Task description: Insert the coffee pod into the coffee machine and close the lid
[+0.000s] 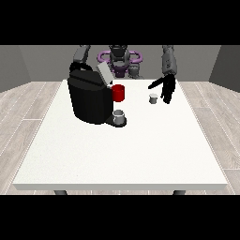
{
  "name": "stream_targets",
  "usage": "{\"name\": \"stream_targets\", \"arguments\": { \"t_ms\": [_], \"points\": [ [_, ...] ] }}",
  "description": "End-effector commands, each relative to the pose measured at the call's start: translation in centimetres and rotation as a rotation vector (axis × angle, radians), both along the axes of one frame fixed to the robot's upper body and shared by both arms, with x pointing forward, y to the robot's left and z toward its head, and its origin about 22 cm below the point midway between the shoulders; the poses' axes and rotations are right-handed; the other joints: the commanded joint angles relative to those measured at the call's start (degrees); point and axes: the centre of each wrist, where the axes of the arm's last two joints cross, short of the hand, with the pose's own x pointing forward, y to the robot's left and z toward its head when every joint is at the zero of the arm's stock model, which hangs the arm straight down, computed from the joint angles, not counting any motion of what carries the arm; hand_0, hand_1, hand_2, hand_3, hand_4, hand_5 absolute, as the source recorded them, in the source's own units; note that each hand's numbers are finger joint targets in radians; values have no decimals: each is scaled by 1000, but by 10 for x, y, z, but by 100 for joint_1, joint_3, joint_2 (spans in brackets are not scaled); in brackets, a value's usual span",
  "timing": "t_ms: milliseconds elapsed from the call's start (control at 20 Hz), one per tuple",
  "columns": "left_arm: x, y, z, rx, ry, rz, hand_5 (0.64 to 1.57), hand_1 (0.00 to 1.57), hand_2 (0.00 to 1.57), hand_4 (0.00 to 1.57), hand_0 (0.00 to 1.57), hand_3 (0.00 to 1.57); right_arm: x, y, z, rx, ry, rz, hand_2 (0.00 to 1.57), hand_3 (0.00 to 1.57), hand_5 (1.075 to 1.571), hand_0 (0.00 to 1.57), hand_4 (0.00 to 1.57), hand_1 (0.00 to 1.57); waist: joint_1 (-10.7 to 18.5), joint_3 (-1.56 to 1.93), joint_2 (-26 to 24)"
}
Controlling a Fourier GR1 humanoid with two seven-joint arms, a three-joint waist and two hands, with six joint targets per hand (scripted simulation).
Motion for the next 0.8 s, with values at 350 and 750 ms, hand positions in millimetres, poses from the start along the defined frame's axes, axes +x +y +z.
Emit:
{"name": "stream_targets", "arguments": {
  "t_ms": [350,750],
  "points": [
    [33,17,-6,154,140,23,1571,0,0,0,0,0,16,6,12,-20,-3,-29,0,0,1571,0,405,0,-175,1,263],
    [39,10,-17,231,189,-12,1571,0,0,0,0,0,37,-2,23,-25,-18,-37,0,0,1571,0,374,0,-80,0,417]
  ]
}}
